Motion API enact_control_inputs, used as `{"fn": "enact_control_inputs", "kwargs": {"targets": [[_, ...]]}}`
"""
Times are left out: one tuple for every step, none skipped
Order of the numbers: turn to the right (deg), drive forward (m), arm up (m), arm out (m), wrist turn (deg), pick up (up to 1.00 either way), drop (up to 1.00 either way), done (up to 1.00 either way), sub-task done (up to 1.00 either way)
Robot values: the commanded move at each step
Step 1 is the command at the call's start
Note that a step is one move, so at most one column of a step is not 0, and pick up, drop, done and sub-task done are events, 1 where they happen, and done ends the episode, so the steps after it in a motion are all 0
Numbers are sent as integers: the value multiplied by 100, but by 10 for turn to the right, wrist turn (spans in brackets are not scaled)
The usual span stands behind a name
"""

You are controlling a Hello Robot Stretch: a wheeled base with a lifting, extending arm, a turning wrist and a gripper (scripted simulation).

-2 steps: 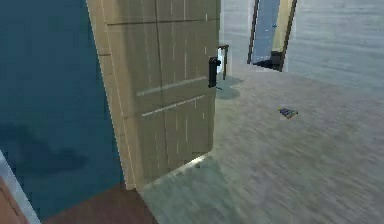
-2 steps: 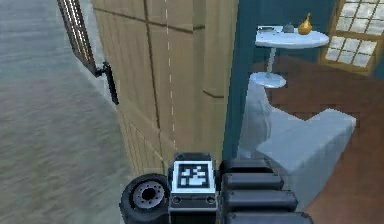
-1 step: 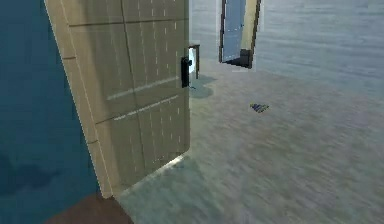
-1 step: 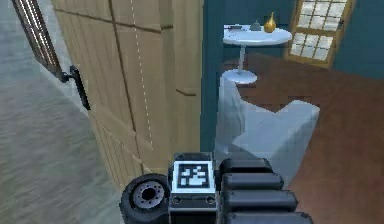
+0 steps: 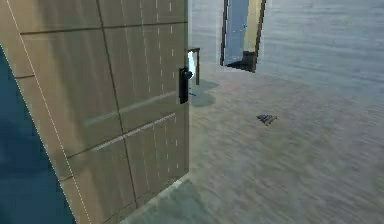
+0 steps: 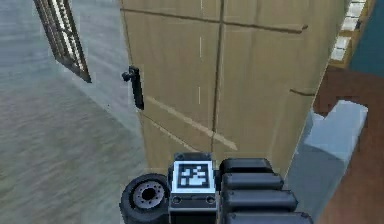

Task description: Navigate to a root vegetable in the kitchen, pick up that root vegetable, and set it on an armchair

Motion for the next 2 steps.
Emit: {"fn": "enact_control_inputs", "kwargs": {"targets": [[180,0,0,0,0,0,0,0,0],[0,100,0,0,0,0,0,0,0]]}}
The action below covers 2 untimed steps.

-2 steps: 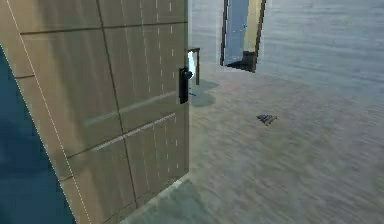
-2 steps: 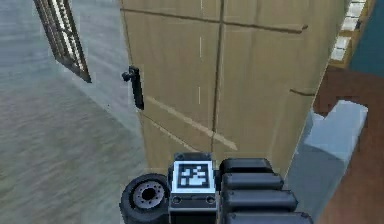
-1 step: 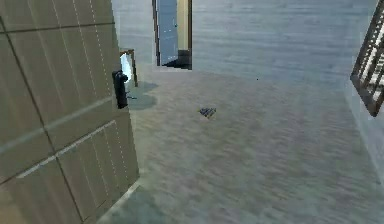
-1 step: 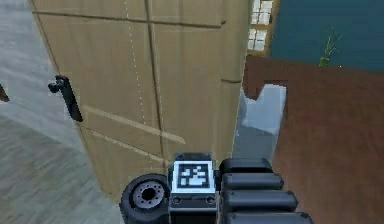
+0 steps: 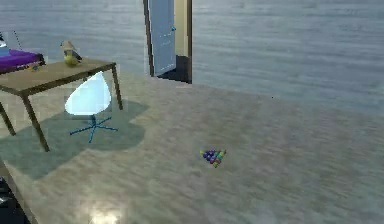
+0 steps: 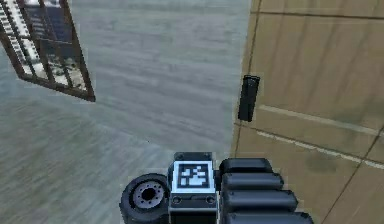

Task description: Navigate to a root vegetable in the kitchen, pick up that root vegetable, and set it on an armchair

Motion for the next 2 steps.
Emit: {"fn": "enact_control_inputs", "kwargs": {"targets": [[0,35,0,0,0,0,0,0,0],[270,0,0,0,0,0,0,0,0]]}}
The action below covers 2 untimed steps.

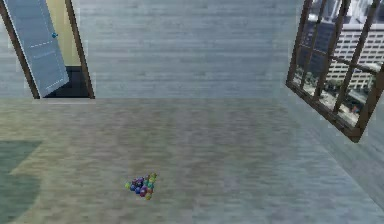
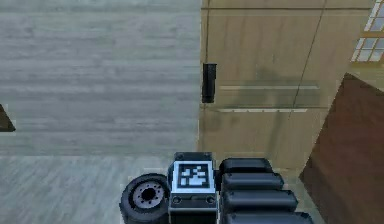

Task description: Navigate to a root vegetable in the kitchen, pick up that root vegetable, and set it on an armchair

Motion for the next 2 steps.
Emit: {"fn": "enact_control_inputs", "kwargs": {"targets": [[0,30,0,0,0,0,0,0,0],[-450,0,0,0,0,0,0,0,0]]}}
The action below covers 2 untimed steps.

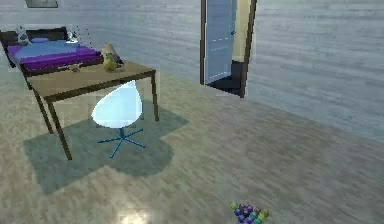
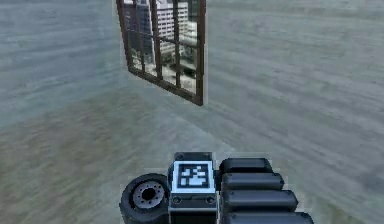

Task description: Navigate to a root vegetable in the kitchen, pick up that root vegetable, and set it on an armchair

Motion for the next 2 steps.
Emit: {"fn": "enact_control_inputs", "kwargs": {"targets": [[-150,0,0,0,0,0,0,0,0],[0,100,0,0,0,0,0,0,0]]}}
